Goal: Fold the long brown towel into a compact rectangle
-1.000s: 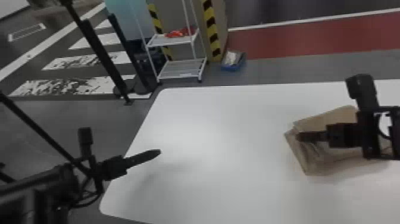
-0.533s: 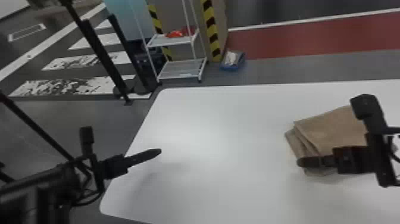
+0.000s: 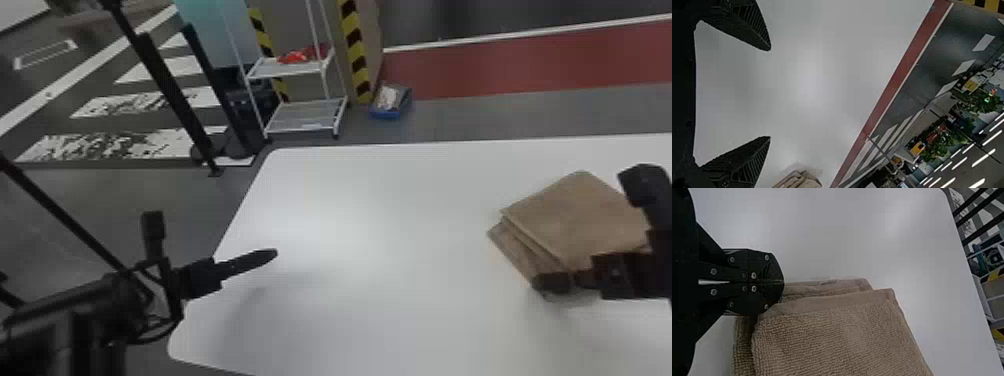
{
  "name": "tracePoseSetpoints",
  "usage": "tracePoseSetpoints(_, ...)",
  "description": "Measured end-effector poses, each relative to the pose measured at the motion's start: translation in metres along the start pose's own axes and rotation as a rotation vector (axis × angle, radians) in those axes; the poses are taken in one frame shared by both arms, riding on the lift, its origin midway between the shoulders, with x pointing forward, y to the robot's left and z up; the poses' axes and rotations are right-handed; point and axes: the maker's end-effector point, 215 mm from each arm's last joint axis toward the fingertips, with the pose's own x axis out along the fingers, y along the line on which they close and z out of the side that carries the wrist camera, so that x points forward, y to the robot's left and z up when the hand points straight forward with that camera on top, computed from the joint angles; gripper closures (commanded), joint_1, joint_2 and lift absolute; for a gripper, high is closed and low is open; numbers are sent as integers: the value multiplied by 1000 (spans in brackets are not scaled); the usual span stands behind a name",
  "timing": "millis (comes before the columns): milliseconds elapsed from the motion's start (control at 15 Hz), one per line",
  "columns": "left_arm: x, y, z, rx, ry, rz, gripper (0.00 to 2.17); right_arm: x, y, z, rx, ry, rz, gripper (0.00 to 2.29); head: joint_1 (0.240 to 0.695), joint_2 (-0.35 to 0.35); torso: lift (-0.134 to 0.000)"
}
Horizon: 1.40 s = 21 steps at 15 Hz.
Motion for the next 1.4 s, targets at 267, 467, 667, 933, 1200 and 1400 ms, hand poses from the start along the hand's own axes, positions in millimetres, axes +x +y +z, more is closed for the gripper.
tracePoseSetpoints(267, 0, 2, 2, 10, -7, 3, 80, -40, -58, -16, 72, -8, -85, 1943, 695, 284, -124)
tracePoseSetpoints(467, 0, 2, 3, 12, -8, 2, 80, -74, -95, -21, 123, -51, -138, 1943, 695, 216, -124)
tracePoseSetpoints(667, -1, 2, 4, 13, -8, 2, 80, -103, -127, -23, 159, -91, -190, 1943, 695, 157, -124)
tracePoseSetpoints(933, -2, 3, 3, 13, -6, 1, 80, -145, -164, -8, 186, -174, -258, 1774, 695, 103, -124)
tracePoseSetpoints(1200, -6, 4, 3, 12, -9, 1, 80, -161, -114, 4, 10, -235, -89, 461, 695, 125, -124)
tracePoseSetpoints(1400, -12, 6, 1, 11, -11, 5, 80, -173, -74, -7, -187, -195, -51, 60, 695, 176, -124)
